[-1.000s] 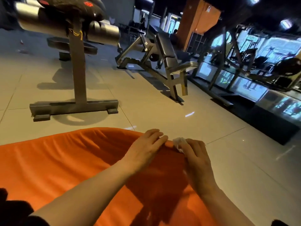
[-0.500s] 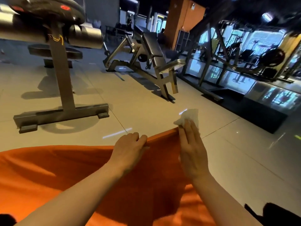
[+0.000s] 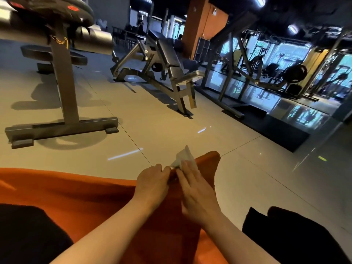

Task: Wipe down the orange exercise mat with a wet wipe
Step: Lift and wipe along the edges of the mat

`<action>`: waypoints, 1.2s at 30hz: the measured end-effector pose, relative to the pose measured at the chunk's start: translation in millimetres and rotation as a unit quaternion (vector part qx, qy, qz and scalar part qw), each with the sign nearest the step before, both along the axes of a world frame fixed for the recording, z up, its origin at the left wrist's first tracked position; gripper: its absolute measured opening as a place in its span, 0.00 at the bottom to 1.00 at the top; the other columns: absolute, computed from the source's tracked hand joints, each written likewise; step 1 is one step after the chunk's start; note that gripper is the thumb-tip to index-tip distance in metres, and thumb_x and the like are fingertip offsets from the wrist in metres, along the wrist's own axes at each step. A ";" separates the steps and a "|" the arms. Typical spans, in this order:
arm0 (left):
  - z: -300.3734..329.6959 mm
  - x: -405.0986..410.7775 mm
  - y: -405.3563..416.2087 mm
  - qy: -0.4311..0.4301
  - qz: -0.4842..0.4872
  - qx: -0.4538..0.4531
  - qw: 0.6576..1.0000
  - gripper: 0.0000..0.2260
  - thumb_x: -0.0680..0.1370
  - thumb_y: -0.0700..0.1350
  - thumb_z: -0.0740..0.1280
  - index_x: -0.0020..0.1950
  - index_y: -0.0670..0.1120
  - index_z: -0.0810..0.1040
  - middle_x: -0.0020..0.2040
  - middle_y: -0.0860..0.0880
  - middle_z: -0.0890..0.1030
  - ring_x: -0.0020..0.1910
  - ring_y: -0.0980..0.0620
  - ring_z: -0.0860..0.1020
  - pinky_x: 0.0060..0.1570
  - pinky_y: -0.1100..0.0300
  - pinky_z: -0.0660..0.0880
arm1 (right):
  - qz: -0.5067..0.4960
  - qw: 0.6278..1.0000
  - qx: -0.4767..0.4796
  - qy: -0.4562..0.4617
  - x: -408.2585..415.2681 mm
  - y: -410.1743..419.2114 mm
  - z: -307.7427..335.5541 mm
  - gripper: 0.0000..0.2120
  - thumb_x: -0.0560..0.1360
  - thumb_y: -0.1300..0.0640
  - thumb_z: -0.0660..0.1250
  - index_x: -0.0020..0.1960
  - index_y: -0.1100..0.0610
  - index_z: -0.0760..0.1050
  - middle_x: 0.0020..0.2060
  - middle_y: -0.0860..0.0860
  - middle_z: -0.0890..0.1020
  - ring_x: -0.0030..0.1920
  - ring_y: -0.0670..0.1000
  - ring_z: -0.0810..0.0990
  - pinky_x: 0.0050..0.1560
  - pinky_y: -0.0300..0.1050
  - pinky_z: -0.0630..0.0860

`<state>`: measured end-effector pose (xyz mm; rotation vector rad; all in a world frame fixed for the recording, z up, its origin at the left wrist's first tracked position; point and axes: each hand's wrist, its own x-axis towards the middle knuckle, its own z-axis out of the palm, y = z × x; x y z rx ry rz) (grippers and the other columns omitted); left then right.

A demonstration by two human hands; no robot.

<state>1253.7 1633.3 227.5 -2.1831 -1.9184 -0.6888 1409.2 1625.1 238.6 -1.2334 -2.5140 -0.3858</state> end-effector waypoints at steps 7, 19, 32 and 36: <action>-4.6 0.4 -13.8 0.014 -0.027 0.001 1.000 0.13 0.67 0.53 0.77 0.41 0.45 0.80 0.30 0.48 0.73 0.25 0.46 0.73 0.26 0.60 0.58 | -0.142 0.983 0.054 0.105 29.3 -5.1 18.3 0.38 0.61 0.67 0.72 0.71 0.61 0.69 0.70 0.59 0.70 0.72 0.59 0.62 0.65 0.58 0.73; -5.6 4.6 -9.7 -0.017 -0.006 0.004 1.000 0.17 0.80 0.58 0.59 0.59 0.48 0.76 0.47 0.47 0.76 0.45 0.46 0.76 0.37 0.57 0.62 | -0.094 0.987 0.051 0.120 35.2 0.1 16.5 0.24 0.73 0.59 0.61 0.69 0.57 0.73 0.68 0.53 0.74 0.73 0.55 0.66 0.73 0.51 0.63; -4.0 4.7 -14.0 -0.020 0.003 -0.028 0.999 0.17 0.80 0.59 0.58 0.61 0.50 0.75 0.49 0.49 0.76 0.47 0.47 0.76 0.39 0.58 0.65 | -0.131 0.966 0.131 0.181 18.0 4.2 9.6 0.24 0.68 0.65 0.67 0.64 0.64 0.75 0.66 0.60 0.75 0.69 0.58 0.68 0.70 0.54 0.66; -6.6 1.6 -13.6 -0.024 0.011 -0.051 0.998 0.16 0.80 0.56 0.60 0.64 0.51 0.74 0.51 0.49 0.76 0.49 0.48 0.76 0.44 0.57 0.70 | -0.081 0.973 0.049 0.211 -6.0 -13.5 -9.7 0.27 0.67 0.67 0.61 0.67 0.64 0.70 0.70 0.59 0.69 0.75 0.56 0.62 0.74 0.55 0.60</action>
